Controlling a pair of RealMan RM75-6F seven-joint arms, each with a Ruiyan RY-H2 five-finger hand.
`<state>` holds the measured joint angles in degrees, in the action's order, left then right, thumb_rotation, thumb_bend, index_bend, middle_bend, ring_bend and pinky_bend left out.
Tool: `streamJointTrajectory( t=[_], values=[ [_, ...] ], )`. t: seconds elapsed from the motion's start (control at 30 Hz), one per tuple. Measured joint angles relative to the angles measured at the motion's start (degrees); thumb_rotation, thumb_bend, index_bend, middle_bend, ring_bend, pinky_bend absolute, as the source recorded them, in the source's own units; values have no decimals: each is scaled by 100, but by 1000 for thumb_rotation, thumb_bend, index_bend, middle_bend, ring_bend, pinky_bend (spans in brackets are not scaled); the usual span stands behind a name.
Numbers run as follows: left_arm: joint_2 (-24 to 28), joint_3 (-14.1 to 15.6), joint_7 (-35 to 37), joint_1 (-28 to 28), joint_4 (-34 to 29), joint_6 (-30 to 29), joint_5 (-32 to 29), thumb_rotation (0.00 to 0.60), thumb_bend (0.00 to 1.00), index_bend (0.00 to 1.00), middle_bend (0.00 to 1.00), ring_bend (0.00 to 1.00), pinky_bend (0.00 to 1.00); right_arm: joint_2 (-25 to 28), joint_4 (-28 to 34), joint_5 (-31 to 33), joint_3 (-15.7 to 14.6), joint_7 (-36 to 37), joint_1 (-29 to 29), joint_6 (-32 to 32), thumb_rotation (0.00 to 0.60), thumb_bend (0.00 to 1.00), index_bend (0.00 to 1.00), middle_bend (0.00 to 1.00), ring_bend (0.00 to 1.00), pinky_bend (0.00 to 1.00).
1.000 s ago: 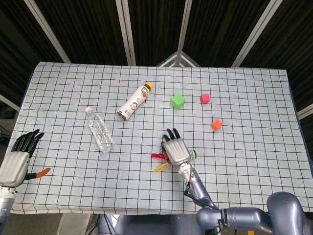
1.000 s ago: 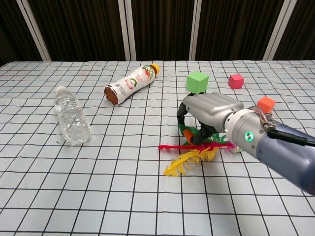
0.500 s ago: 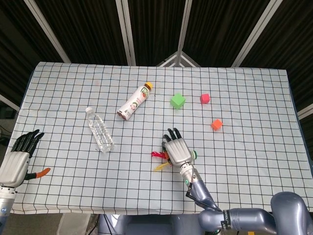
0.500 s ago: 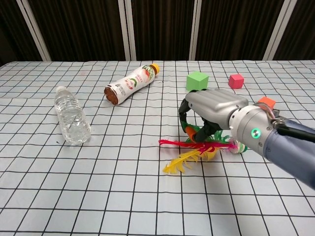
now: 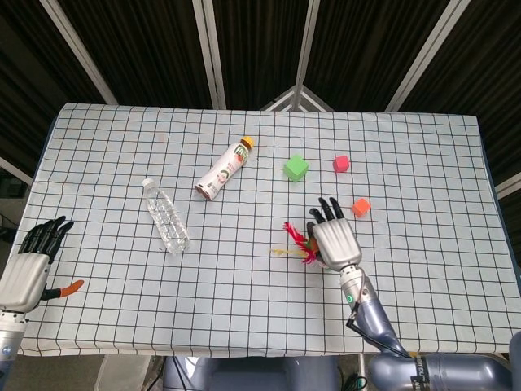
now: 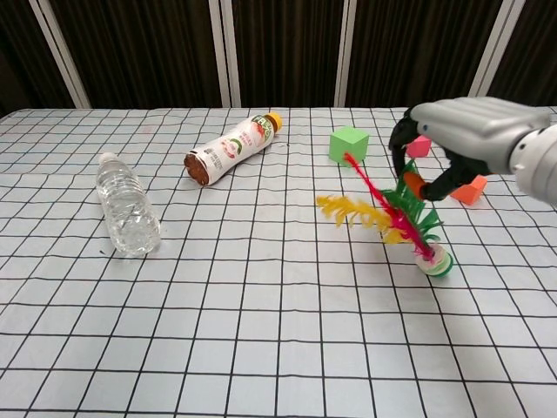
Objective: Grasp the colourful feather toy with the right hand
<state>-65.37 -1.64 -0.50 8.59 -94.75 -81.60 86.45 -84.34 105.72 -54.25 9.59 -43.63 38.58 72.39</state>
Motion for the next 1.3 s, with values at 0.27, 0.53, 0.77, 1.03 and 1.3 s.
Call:
streamJointTrajectory(
  t=[0.27,0.53,0.77,1.03,1.3],
  values=[
    [4,14,-42,-8,-60,32,-39,600,0,0,0,0,0,823,453,-204,-74,395,-377,227,600,601,550,244,0,0],
    [-41,32,-130,-27,-53,-25,16,600,0,0,0,0,0,1283,591,-388,-239,754,-692,306,600,600,426,239,0,0],
    [-60,35,-158,-37,-46,-64,49,600,0,0,0,0,0,1601,756,-639,-326,1007,-905,409,600,489,8,74,0,0],
    [-54,28,-147,-68,-6,-157,84,600,0,0,0,0,0,2006,884,-1429,-555,1295,-1346,912,600,454,0,0,0,0],
    [-93,33,-219,-112,128,-299,186,600,0,0,0,0,0,2412,172,-2374,-1178,2119,-2320,1862,600,412,0,0,0,0]
  ],
)
